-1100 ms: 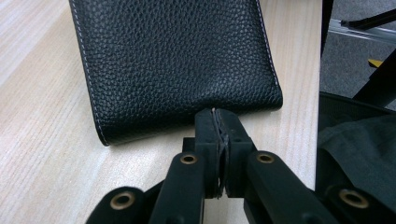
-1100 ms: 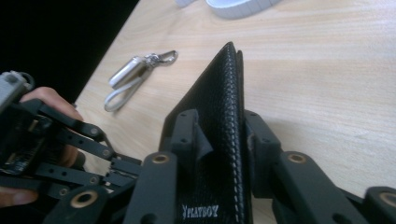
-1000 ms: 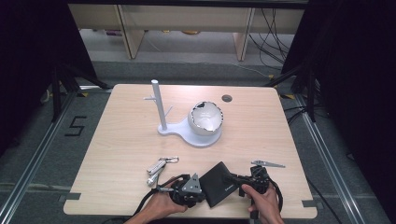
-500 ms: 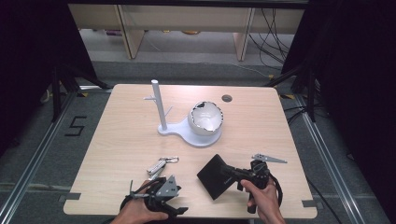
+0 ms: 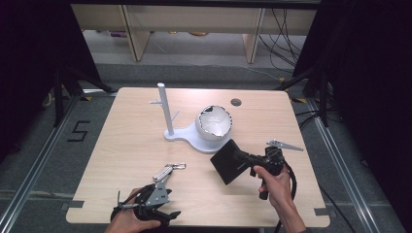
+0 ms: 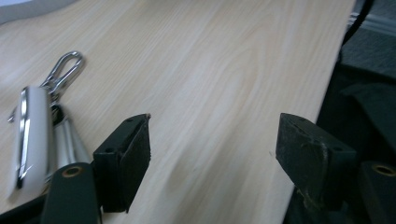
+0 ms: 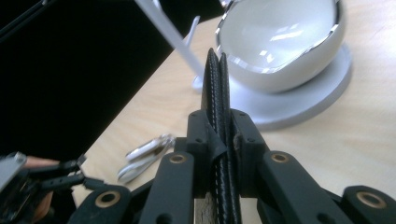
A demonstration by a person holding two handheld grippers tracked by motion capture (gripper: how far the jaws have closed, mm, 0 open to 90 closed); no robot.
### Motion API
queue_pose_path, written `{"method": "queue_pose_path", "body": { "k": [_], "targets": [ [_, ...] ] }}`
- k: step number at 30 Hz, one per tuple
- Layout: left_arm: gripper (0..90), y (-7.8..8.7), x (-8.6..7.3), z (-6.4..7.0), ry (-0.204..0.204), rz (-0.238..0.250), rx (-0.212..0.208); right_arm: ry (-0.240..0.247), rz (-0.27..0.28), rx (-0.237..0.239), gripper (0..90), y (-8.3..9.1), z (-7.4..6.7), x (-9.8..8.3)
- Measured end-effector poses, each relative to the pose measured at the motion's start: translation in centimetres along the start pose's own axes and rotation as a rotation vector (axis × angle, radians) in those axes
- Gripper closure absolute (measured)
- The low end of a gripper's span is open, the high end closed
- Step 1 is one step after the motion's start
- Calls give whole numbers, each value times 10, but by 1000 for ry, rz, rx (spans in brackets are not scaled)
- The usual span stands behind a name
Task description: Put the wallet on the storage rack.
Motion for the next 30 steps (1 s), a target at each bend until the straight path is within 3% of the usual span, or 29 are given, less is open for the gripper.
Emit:
{"method": "queue_pose_path", "body": {
  "k": [1,3,6,9,11,13,15,18,19,20,22,27,28,30],
  "targets": [
    [260,2,-2,-2,-7,-16,9,0,0,0,800,0,0,0],
    [260,3,-3,-3,27,7,8,-7,9,-18,800,-3,4,13],
    [260,7,-4,-9,15,8,45,2,27,-13,800,-8,6,26],
    [260,7,-5,-11,23,19,56,18,41,-20,800,-13,8,38],
    [259,7,-5,-13,13,14,60,-1,42,-24,801,-14,6,42],
    [257,7,-6,-13,26,22,55,23,56,-24,801,-18,10,51],
    [257,8,-5,-14,18,23,65,-8,63,-28,801,-20,9,60],
    [256,8,-6,-14,46,35,62,20,82,-45,801,-25,16,73],
    [256,9,-5,-16,21,32,65,0,80,-53,801,-27,15,77],
    [256,9,-5,-15,30,35,63,17,87,-56,801,-29,18,81],
    [256,9,-6,-18,14,17,64,6,98,-74,801,-36,22,92],
    [257,9,-6,-18,15,20,63,-12,102,-93,801,-48,27,101],
    [256,8,-6,-16,44,37,68,-22,102,-96,801,-55,29,104],
    [256,9,-6,-17,31,37,62,-22,106,-111,801,-62,33,107]
  ]
}}
Point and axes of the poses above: each handheld gripper's, and its own axes: y roughly backward along the jaws, x roughly out of its top, z roughly to its right, the point moved 5 cm from there along -y, roughly forward along the jaws, and after that the axes turned 10 degrees about z, right-handed, at the moved point
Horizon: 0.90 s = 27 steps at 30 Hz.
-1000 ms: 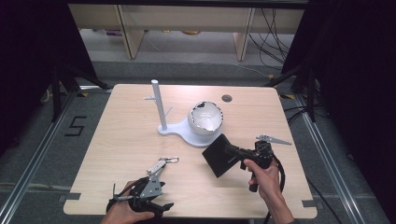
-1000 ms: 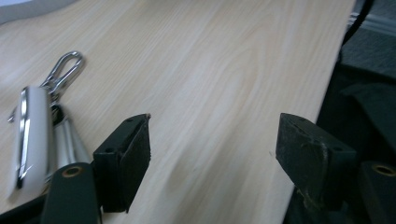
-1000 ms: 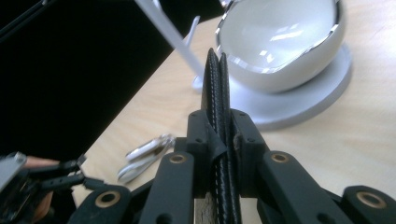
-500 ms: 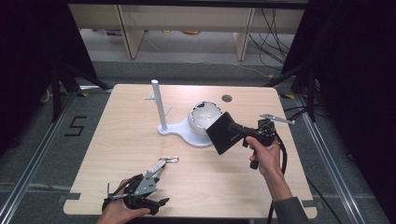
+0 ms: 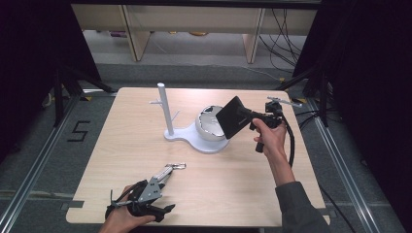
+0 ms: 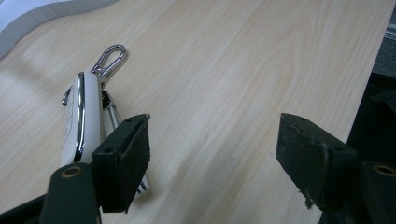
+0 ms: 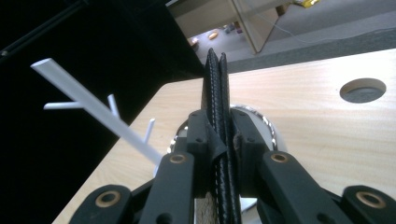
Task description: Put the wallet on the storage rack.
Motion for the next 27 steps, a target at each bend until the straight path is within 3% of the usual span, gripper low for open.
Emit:
{"method": "queue_pose_path", "body": {
  "k": [3,6,9,10,12,13,15,18,20,23,24,26,27],
  "targets": [
    [256,0,-1,-2,-14,-11,8,-11,3,-4,801,-8,2,2],
    [256,-1,-2,0,0,-6,6,-4,-7,-32,801,-18,5,3],
    [257,-1,-1,1,-6,-12,-9,-32,-8,-42,801,-25,8,3],
    [256,-2,-1,3,10,9,-4,-15,-4,-40,801,-29,10,3],
    [254,-2,-2,3,16,-5,-3,-9,-9,-50,801,-35,13,2],
    [253,-1,-3,0,-18,-21,4,-26,-12,-58,800,-40,14,0],
    [252,-2,-3,0,-19,-18,5,-31,-15,-56,800,-43,14,-1],
    [251,-2,-3,0,-21,-21,-4,-17,-30,-55,800,-53,15,-7],
    [251,-2,-4,2,1,-26,-5,-20,-51,-53,800,-60,14,-15],
    [251,-3,-3,3,-12,-11,-10,-27,-65,-59,800,-64,13,-20],
    [251,-3,-3,4,-12,-12,-8,-7,-67,-51,799,-68,15,-23],
    [251,-4,-3,5,-2,-12,-8,-12,-74,-65,798,-71,16,-28],
    [251,-4,-3,5,2,-12,-8,-39,-85,-64,798,-73,14,-31]
  ]
}}
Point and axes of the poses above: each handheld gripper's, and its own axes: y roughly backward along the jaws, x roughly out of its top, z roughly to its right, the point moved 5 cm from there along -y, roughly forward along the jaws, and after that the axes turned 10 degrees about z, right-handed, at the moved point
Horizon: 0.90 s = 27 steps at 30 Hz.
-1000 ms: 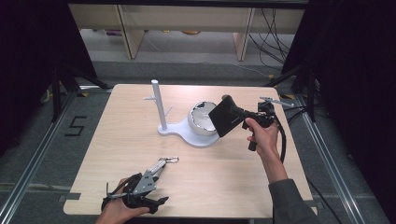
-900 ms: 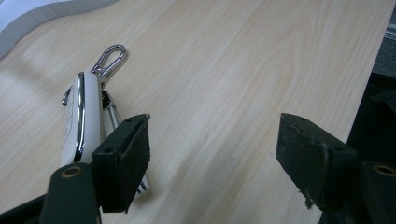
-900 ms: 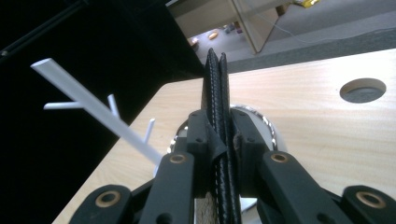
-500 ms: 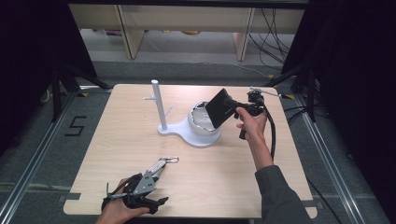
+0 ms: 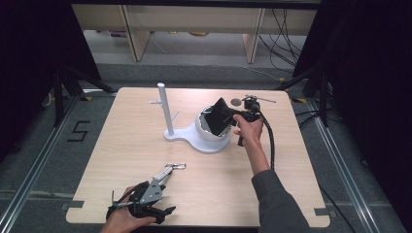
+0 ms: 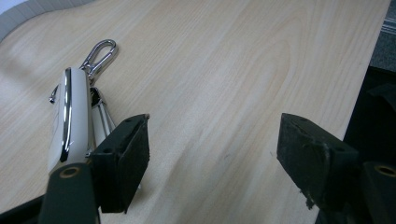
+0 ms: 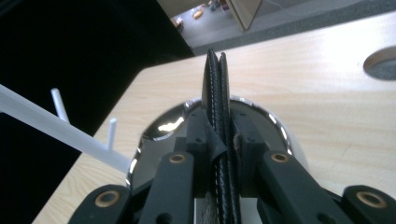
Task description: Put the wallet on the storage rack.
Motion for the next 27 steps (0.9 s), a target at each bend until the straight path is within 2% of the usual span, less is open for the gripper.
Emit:
{"method": "queue_pose_path", "body": {
  "k": [2,3,4,5,6,8,9,11,12,13,14,15,16,17,18,19,20,21,22,25,26,27],
  "targets": [
    [251,0,-1,0,6,-6,-10,17,-11,-10,796,-5,2,-6],
    [251,0,-1,0,9,-4,-9,25,0,2,794,-6,3,-7],
    [251,-1,-1,0,9,-5,-8,13,-5,-3,790,-5,2,-7],
    [251,0,-1,-2,-19,-10,-8,-1,-11,2,781,-5,2,-7],
    [250,0,-1,-3,-27,-18,-1,16,-8,18,757,-5,3,-6],
    [250,1,-2,-3,-28,-22,0,5,-9,27,698,-2,4,-4],
    [250,1,-2,-3,-28,-22,1,3,-11,15,640,0,3,-2],
    [250,1,-1,-4,-30,-22,6,37,-3,-15,544,4,7,1],
    [249,1,-1,-4,-32,-21,5,-3,-17,-34,538,9,4,1],
    [249,1,-1,-3,-18,-10,1,2,-15,-38,522,11,5,2],
    [249,1,-1,-3,0,-10,-3,58,0,-38,508,14,8,4],
    [250,0,-1,-2,11,0,1,25,-3,-55,494,18,6,4],
    [249,1,-1,-3,-2,0,4,10,-2,-56,477,22,5,4],
    [250,1,-1,-6,-25,-12,10,37,12,-57,458,24,8,5],
    [249,1,-1,-6,-13,-10,13,53,20,-47,443,27,11,5],
    [249,1,-1,-4,10,-3,9,-31,-4,-60,439,35,5,1],
    [250,1,-1,-4,6,-1,10,73,19,-53,431,35,13,2],
    [250,1,-1,-4,2,-3,16,94,25,-54,425,39,13,0],
    [250,1,-1,-4,3,-3,17,83,22,-65,424,42,11,-1],
    [249,1,-1,-6,-5,-14,20,158,11,-80,400,57,5,-9],
    [249,1,-1,-4,6,-6,11,190,12,-83,394,61,5,-10],
    [249,1,-1,-4,5,-5,12,204,6,-88,388,66,1,-13]
  ]
}}
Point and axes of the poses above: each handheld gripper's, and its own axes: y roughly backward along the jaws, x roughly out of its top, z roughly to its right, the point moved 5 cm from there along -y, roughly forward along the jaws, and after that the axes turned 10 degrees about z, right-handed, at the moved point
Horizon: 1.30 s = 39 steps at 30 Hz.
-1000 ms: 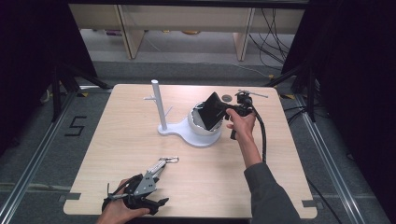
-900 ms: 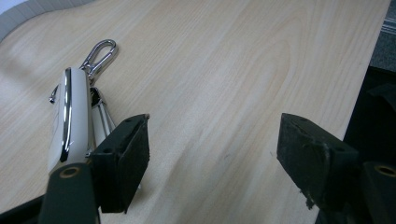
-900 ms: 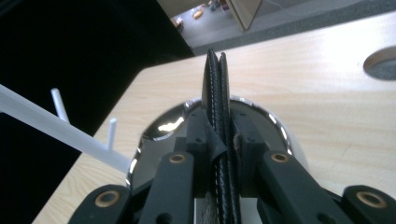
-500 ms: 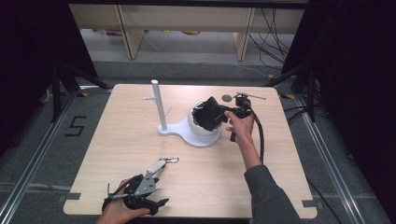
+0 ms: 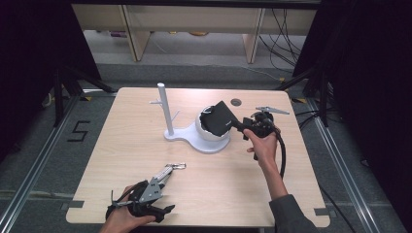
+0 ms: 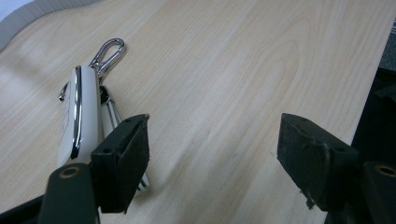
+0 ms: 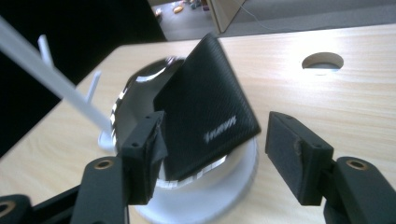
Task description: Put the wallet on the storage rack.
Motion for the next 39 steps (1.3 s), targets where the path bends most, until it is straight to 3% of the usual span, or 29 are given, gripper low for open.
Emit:
{"method": "queue_pose_path", "body": {
  "k": [1,3,5,8,11,13,14,16,17,19,20,21,26,27,29,31,33,34,35,36,37,38,39],
  "targets": [
    [249,0,0,0,3,-1,-1,22,-3,2,385,4,-1,-1],
    [250,0,-1,0,-4,-9,3,13,-4,10,379,16,-8,-5],
    [250,0,0,0,3,-3,1,50,-9,25,360,22,-7,-10],
    [249,1,1,-1,-21,4,10,42,-22,26,360,35,-11,-19],
    [250,0,1,-2,9,5,15,120,-76,30,339,43,-12,-32],
    [250,-1,2,-2,9,6,10,148,-83,32,341,49,-13,-41],
    [250,0,2,-4,-25,-5,12,153,-115,34,342,52,-15,-48],
    [249,0,3,-1,5,6,5,200,-116,15,345,56,-16,-56],
    [249,0,4,-1,-12,9,3,214,-135,16,345,58,-17,-62],
    [247,-1,4,0,7,14,4,198,-154,40,344,60,-21,-71],
    [247,0,4,-2,-12,3,11,198,-153,40,344,61,-23,-74],
    [247,-1,4,-1,1,11,7,206,-159,37,342,63,-24,-76],
    [246,-2,6,-5,-28,2,6,230,-162,61,336,72,-34,-89],
    [245,-3,8,-4,-10,18,2,240,-154,60,336,73,-35,-92],
    [244,-4,8,-6,-25,-1,0,240,-165,46,335,77,-35,-102],
    [244,-5,9,-5,-13,9,-7,247,-187,49,333,81,-33,-111],
    [243,-6,8,-6,-9,5,-2,228,-199,61,333,85,-32,-115],
    [243,-7,8,-5,12,14,-9,191,-196,44,330,88,-34,-117],
    [243,-7,9,-6,-9,18,-9,196,-192,50,327,90,-33,-118],
    [243,-7,9,-6,-4,19,-8,225,-192,47,326,92,-30,-118],
    [243,-7,9,-6,-4,19,-7,180,-208,41,326,95,-34,-120],
    [242,-7,9,-5,14,21,-5,222,-191,60,322,95,-31,-122],
    [242,-5,9,-6,-9,9,-6,214,-206,60,318,97,-32,-124]
  ]
}}
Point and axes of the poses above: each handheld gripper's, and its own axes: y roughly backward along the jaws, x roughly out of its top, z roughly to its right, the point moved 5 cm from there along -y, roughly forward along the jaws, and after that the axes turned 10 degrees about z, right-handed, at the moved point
